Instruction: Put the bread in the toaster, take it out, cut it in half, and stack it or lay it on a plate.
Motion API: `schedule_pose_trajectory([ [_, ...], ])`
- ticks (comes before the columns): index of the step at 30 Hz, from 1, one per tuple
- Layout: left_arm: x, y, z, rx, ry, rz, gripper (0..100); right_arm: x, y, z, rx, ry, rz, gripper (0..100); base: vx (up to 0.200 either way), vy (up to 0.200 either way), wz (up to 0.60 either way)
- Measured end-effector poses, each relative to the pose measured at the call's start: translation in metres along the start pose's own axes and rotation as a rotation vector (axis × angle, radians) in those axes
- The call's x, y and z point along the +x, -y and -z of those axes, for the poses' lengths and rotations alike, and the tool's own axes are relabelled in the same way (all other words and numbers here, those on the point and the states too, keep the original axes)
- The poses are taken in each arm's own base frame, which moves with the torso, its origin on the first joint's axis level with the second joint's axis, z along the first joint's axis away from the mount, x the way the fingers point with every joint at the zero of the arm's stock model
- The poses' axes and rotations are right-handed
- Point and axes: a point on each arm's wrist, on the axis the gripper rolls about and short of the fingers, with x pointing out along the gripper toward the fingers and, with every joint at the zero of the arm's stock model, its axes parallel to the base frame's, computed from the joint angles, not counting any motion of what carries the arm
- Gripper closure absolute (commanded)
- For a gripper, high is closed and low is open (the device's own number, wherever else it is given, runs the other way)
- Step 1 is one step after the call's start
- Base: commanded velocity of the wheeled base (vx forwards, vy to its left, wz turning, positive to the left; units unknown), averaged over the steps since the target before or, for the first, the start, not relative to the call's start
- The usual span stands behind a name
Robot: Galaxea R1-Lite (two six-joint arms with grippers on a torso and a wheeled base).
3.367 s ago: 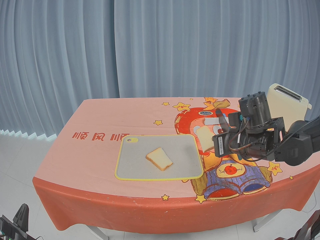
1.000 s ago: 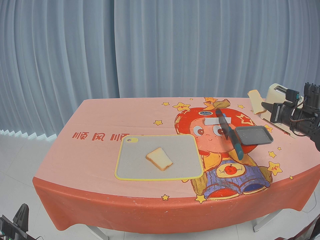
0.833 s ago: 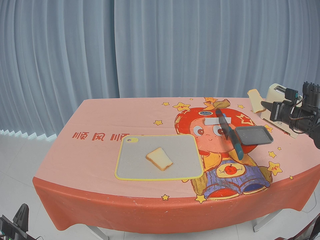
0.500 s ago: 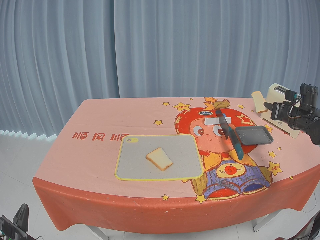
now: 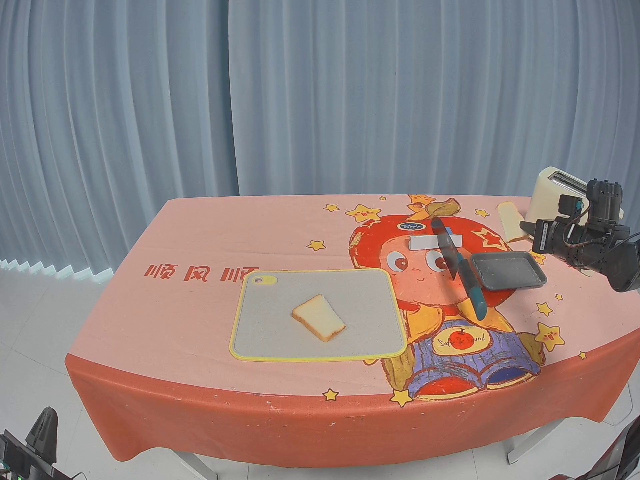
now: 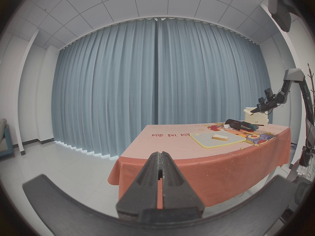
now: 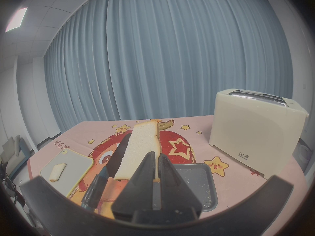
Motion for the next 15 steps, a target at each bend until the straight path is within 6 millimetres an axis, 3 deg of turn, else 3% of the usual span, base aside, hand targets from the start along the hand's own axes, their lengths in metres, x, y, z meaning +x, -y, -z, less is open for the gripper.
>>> schedule_pose_trajectory([
  [15,0.000,0.000,0.000,0.000,0.000,0.000,100,0.015,0.009,0.014,0.001,-0.049,0.018,100,0.000,0.000,0.00],
])
